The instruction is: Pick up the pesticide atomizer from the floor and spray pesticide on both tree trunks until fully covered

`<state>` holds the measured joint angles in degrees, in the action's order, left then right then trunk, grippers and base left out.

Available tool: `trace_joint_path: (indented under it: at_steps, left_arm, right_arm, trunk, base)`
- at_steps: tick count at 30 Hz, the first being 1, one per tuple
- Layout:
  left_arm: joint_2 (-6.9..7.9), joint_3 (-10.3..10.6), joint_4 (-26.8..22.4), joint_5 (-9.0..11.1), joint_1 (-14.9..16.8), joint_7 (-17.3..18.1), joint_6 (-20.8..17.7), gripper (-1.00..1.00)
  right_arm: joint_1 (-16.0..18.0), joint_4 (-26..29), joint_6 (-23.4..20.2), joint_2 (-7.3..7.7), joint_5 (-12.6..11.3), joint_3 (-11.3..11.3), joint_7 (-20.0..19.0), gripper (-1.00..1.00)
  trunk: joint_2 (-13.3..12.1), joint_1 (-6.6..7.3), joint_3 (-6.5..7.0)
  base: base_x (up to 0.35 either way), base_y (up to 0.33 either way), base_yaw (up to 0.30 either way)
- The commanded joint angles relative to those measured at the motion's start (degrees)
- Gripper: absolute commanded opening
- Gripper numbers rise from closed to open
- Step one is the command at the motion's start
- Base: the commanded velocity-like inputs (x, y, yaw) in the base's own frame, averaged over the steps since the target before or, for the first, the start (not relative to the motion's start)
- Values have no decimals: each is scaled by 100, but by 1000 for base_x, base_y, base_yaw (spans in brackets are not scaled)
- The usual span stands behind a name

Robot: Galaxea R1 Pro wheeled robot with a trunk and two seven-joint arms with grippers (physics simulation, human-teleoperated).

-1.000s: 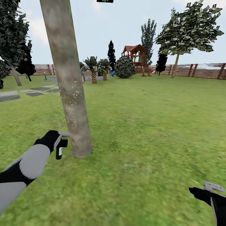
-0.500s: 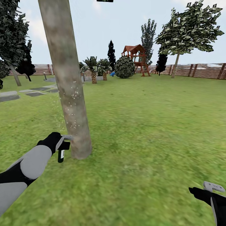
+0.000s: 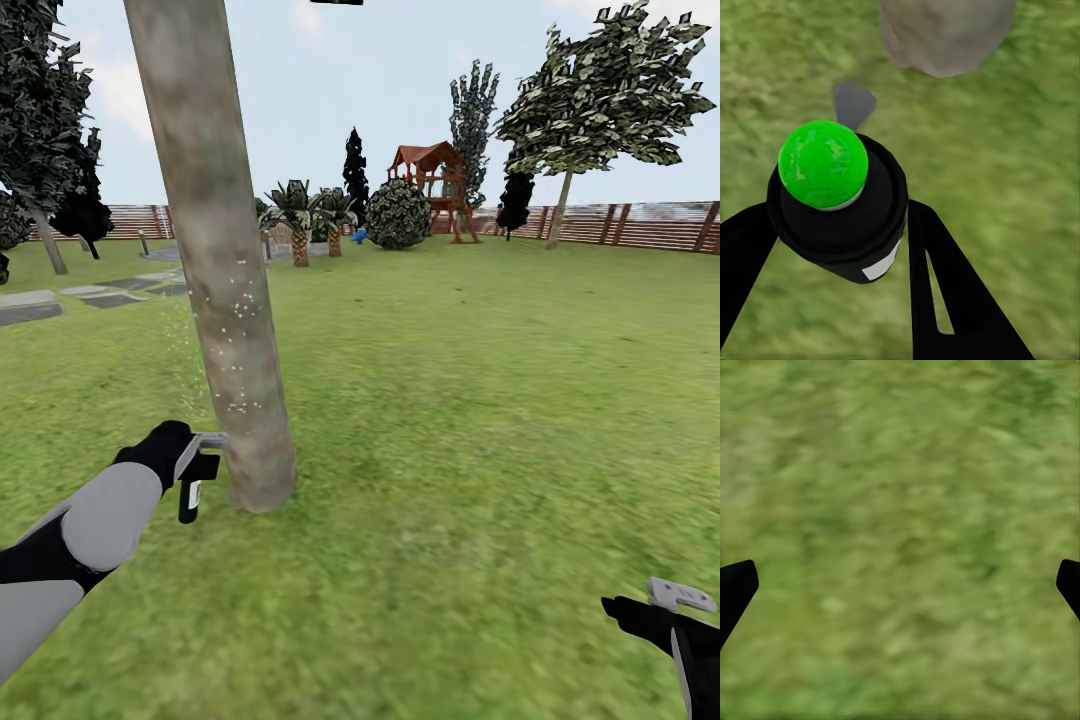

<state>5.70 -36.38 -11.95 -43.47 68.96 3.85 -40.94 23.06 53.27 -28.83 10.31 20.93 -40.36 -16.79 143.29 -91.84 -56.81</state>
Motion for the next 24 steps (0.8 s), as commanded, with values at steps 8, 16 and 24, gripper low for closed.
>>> trace_joint_path:
  at_steps: [8, 16, 24]
  left_arm:
    - [300, -28, -11, -56, 4, 37, -20, -100]
    - [353, -27, -10, -62, 4, 45, -8, -100]
    - [608, -27, -17, -65, -254, 53, 68, -100]
  right_arm:
    - [5, 8, -18, -3, 60, -16, -53, 100]
    - [4, 8, -18, -3, 60, -16, -51, 100]
    - [5, 8, -18, -3, 60, -16, -52, 100]
  trunk:
    - [3, 1, -6]
    - [3, 1, -6]
    - [3, 1, -6]
  base:
    - [0, 0, 0]
    - [0, 0, 0]
    - [0, 0, 0]
